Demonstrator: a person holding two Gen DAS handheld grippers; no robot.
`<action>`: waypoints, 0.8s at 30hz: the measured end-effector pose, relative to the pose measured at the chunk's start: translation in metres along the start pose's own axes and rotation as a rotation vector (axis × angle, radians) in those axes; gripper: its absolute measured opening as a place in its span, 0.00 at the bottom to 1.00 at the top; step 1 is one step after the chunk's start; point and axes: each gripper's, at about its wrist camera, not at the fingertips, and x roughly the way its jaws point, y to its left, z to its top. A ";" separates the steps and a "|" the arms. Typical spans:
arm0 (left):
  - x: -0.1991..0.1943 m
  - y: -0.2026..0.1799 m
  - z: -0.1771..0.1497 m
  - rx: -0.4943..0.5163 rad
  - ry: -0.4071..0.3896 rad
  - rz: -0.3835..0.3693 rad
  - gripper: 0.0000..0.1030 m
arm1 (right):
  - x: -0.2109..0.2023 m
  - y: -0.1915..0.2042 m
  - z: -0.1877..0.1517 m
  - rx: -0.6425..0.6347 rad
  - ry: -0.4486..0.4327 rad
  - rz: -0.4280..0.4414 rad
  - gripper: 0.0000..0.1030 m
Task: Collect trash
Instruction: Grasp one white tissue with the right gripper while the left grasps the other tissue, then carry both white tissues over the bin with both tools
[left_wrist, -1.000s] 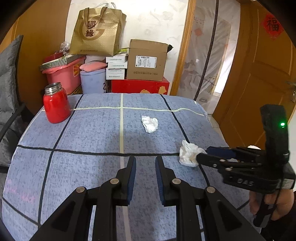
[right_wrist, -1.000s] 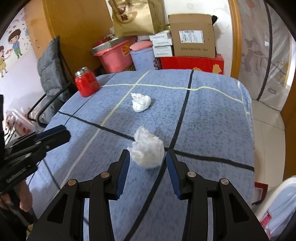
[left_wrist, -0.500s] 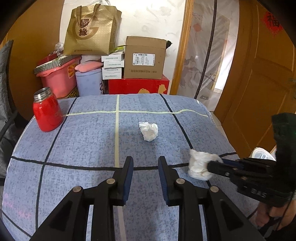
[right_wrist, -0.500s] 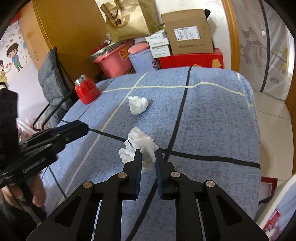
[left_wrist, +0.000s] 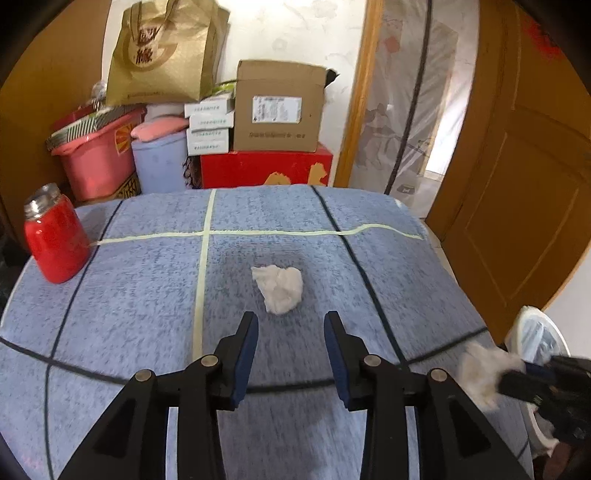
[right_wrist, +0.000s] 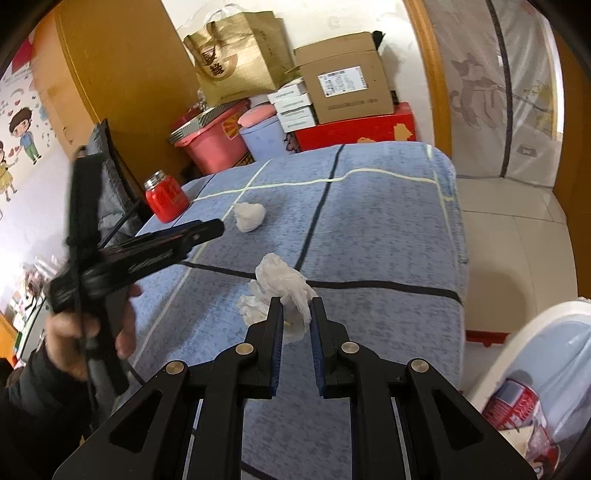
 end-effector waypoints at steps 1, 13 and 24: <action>0.006 0.001 0.003 -0.004 0.004 -0.001 0.37 | -0.001 -0.002 0.000 0.003 -0.002 0.000 0.14; 0.059 0.002 0.014 -0.037 0.069 0.012 0.39 | -0.006 -0.023 -0.003 0.035 -0.014 -0.002 0.14; 0.048 -0.011 0.011 -0.004 0.053 -0.007 0.26 | -0.023 -0.027 -0.009 0.048 -0.039 -0.020 0.14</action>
